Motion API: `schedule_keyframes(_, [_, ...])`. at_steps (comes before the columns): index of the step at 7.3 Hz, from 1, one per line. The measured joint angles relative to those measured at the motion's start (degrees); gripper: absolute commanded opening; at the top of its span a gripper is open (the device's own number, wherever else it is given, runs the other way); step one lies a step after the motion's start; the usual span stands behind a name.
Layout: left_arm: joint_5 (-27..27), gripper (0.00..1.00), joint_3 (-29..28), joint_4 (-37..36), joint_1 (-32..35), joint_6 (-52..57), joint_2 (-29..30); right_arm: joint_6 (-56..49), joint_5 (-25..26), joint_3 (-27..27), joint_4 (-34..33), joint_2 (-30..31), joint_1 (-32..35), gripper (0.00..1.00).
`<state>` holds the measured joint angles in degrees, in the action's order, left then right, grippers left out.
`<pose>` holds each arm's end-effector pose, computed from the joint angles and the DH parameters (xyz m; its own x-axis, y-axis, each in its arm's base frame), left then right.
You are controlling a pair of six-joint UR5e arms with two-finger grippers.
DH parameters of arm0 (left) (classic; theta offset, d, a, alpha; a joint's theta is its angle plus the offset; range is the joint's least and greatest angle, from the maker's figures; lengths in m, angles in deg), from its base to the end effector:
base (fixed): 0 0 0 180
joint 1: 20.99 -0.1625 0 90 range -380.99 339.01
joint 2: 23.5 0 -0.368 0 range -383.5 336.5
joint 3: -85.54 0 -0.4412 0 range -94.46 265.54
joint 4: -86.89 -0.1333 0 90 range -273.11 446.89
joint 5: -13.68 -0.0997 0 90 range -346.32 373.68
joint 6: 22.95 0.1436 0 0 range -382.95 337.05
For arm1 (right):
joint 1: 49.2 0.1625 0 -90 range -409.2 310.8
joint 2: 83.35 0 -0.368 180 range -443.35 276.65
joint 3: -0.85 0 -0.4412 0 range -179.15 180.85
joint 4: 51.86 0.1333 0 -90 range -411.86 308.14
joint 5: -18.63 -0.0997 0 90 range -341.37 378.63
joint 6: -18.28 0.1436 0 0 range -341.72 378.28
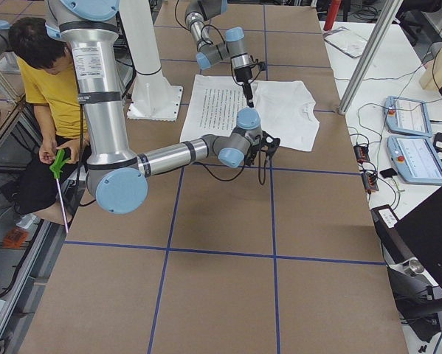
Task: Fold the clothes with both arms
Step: 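Withdraw the left gripper while the right gripper moves to the hem corner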
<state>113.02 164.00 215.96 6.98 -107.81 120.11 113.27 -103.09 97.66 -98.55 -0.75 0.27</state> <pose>0.6365 -0.4626 0.0085 0.1643 0.0129 -0.9863 0.3077 0.9494 0.0636 -0.3666 -0.5177 0.4006 0.3165 0.4840 0.8158 -0.3873 0.8510 -0.3546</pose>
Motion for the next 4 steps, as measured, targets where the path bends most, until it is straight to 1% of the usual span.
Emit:
schedule_keyframes(1, [1.81, 0.87, 7.08, -0.72, 1.79, 4.54, -6.76, 4.73, 0.71, 3.32, 0.18, 1.16, -2.70, 0.98])
schedule_keyframes(2, [4.54, 0.87, 10.88, -0.96, 4.24, 8.78, -11.65, 8.54, 3.11, 6.63, 0.18, 2.87, -5.91, 0.96])
schedule_keyframes(3, [7.89, 0.87, 12.47, -0.98, 7.21, 12.84, -15.19, 11.56, 7.24, 9.81, -1.13, 4.66, -9.82, 0.93])
schedule_keyframes(4, [11.06, 0.87, 13.72, -0.91, 10.30, 17.17, -18.61, 13.98, 12.00, 13.59, -5.57, 5.77, -14.36, 0.93])
